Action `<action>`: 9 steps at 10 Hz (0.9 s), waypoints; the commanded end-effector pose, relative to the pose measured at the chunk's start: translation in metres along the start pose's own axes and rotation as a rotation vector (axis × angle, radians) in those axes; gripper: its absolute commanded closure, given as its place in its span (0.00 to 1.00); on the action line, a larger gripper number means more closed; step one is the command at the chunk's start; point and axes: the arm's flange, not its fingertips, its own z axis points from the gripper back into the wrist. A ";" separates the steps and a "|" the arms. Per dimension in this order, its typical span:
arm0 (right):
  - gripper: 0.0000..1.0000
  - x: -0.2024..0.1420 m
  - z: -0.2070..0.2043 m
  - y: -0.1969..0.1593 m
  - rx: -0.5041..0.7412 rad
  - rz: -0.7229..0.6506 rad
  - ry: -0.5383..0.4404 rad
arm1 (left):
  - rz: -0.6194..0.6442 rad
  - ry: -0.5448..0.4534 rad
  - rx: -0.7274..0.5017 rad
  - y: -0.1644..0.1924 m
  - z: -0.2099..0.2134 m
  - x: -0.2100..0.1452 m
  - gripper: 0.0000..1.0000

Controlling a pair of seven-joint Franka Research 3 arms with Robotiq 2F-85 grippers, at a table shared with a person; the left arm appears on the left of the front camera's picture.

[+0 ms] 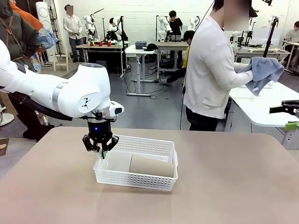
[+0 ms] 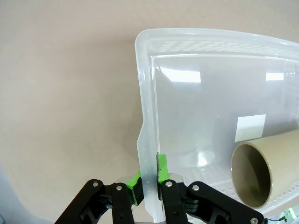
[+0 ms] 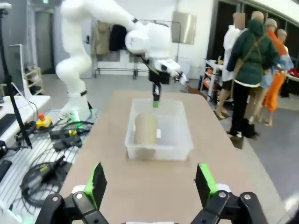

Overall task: Clean and organize the cups into the basket.
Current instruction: Pick up the Organizing basket and move it to the center of the table, then pick up the Reusable plastic cup from the right side of the table and place it inside the Organizing basket.

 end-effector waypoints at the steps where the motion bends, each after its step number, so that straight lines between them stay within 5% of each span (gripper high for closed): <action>1: 0.00 -0.024 0.019 -0.021 -0.024 0.008 0.024 | 0.000 -0.006 -0.002 -0.001 0.000 0.001 1.00; 4: 0.00 -0.062 0.032 -0.008 -0.045 -0.034 0.019 | 0.000 -0.006 -0.002 -0.001 0.000 0.001 1.00; 9: 0.00 -0.064 0.034 -0.012 -0.053 -0.054 0.009 | 0.000 -0.006 -0.002 -0.001 0.000 0.001 1.00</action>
